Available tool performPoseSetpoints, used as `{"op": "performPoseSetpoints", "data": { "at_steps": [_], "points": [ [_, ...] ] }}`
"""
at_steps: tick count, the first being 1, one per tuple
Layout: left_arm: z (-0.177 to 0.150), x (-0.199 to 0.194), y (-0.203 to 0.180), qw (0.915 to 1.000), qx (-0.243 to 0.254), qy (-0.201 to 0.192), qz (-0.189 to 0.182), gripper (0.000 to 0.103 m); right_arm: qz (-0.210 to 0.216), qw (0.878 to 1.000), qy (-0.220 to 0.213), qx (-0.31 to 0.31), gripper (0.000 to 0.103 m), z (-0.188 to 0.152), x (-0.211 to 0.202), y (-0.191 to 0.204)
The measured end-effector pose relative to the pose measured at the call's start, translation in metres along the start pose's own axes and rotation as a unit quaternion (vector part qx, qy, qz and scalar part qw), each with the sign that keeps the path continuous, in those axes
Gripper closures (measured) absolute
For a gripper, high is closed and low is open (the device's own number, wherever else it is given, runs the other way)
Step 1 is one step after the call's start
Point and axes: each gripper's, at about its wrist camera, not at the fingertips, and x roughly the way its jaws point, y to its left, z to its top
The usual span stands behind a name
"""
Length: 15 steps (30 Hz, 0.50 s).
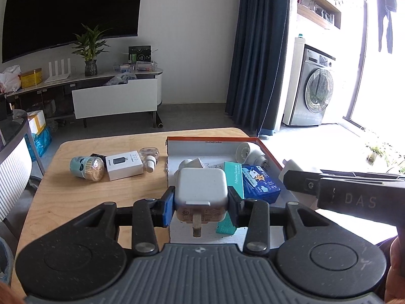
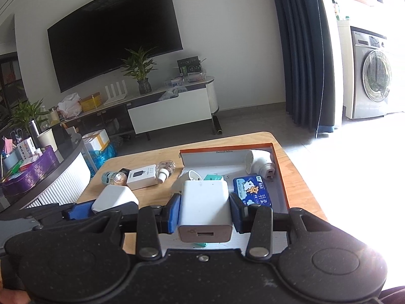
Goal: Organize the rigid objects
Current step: 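Carry both held white adapters up and over the orange-rimmed tray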
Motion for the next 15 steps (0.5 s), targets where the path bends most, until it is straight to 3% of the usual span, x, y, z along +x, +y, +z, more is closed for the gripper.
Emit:
{"op": "performPoseSetpoints", "data": {
  "at_steps": [15],
  "points": [
    [-0.0009,0.0089,-0.0058,0.9999,0.004,0.007,-0.012,0.061,-0.01,1.0,0.008,0.01,0.053,-0.0015,0.0101,-0.0093]
  ]
}}
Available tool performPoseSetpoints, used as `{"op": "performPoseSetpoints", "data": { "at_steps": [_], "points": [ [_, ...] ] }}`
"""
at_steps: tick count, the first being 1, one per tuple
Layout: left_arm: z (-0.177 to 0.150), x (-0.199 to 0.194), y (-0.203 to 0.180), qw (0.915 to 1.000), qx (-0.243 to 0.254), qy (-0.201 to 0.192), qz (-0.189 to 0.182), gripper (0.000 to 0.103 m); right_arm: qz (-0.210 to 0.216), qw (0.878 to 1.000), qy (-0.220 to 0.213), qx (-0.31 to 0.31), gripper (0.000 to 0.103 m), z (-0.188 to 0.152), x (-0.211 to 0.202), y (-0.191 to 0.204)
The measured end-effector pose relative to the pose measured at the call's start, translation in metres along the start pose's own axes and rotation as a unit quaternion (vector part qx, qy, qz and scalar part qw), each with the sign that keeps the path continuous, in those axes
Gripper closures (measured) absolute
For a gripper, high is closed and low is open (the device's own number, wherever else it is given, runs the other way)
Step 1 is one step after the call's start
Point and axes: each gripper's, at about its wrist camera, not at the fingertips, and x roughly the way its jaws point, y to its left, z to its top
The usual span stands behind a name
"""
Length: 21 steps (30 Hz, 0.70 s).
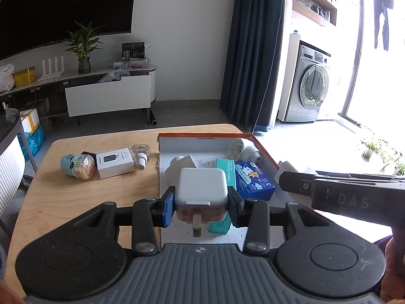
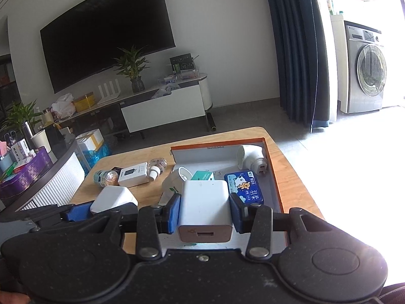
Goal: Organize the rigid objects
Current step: 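Carry both held white adapters up and over the orange-rimmed tray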
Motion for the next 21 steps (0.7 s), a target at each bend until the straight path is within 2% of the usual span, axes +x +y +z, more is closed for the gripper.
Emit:
{"op": "performPoseSetpoints", "data": {
  "at_steps": [21],
  "points": [
    [0.03,0.032,-0.002,0.9999,-0.001,0.013,-0.008,0.061,-0.01,1.0,0.01,0.009,0.053,0.018,0.03,-0.014]
  ]
}}
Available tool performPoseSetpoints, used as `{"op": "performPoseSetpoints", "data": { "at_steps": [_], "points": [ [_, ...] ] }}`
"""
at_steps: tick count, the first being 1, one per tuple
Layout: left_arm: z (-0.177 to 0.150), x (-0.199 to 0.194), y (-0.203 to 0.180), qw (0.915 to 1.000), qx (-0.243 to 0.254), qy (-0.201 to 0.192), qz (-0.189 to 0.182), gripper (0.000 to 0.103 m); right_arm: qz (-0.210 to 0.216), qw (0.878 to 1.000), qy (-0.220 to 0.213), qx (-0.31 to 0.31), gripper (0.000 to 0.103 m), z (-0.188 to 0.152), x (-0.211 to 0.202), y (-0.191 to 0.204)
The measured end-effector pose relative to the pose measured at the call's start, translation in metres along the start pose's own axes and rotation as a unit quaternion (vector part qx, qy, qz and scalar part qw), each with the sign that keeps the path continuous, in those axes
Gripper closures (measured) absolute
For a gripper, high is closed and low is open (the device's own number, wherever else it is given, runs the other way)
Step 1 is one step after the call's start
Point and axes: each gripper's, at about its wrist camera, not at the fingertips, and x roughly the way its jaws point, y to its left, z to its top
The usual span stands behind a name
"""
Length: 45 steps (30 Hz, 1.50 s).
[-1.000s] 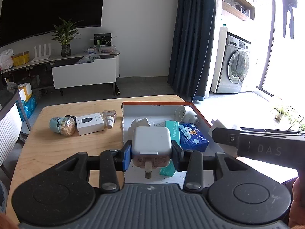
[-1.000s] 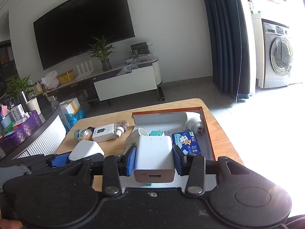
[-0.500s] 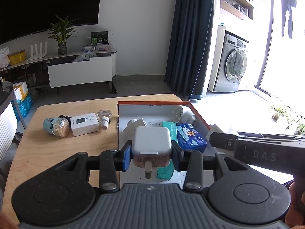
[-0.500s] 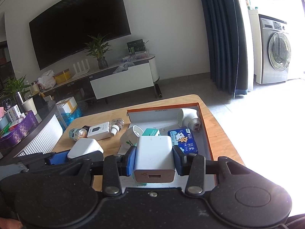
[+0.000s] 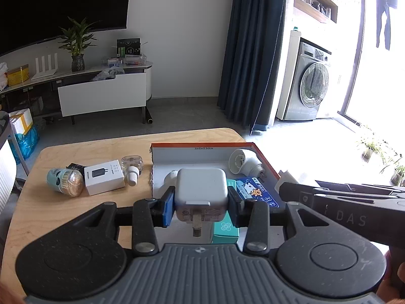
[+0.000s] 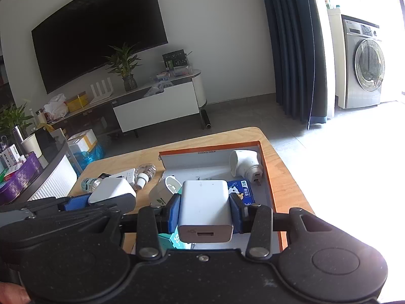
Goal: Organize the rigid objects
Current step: 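Carry both held white adapters up and over the orange-rimmed tray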
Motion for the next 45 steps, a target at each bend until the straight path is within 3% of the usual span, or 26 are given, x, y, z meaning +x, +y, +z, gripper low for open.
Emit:
{"op": "performPoseSetpoints", "data": {
  "at_steps": [45],
  "points": [
    [0.042,0.068,0.011,0.9991,0.0,0.039,-0.015,0.061,-0.015,0.999,0.035,0.017,0.053,0.042,0.072,-0.022]
  ]
}}
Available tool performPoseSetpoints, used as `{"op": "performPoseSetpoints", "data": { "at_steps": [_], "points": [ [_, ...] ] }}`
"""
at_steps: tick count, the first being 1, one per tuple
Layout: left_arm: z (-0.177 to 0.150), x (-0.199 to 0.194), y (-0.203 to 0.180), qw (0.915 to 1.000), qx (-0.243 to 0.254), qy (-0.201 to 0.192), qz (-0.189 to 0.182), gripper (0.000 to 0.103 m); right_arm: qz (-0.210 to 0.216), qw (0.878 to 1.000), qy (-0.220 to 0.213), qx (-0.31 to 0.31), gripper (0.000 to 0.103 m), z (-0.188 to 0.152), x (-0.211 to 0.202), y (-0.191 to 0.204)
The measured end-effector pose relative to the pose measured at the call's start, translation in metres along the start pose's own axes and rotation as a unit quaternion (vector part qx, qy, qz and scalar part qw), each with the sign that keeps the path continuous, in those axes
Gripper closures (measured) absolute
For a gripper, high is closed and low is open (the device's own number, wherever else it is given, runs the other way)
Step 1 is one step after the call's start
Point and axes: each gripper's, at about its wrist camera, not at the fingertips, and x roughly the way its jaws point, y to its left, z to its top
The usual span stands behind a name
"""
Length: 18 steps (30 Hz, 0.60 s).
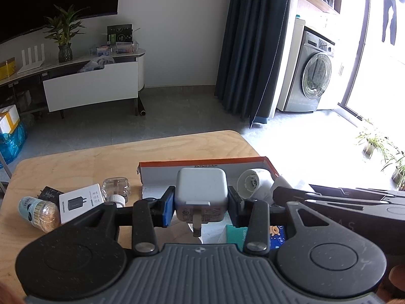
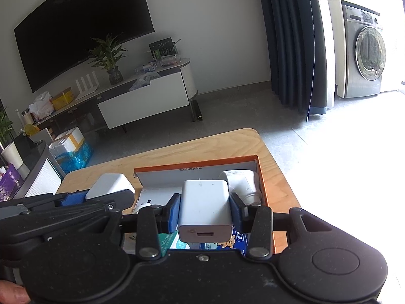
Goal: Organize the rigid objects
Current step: 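Carry both held white adapters up and over the orange-rimmed tray, then lower both adapters into the tray and open both tools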
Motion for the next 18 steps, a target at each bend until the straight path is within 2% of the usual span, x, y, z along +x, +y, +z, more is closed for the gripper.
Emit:
{"op": "performPoseSetpoints", "data": {
  "at_steps": [18],
  "points": [
    [0.005,0.021,0.008,0.9999,-0.009,0.013,0.0,0.061,0.001,1.0,0.021,0.004,0.052,0.009,0.034,0.003]
  ]
}}
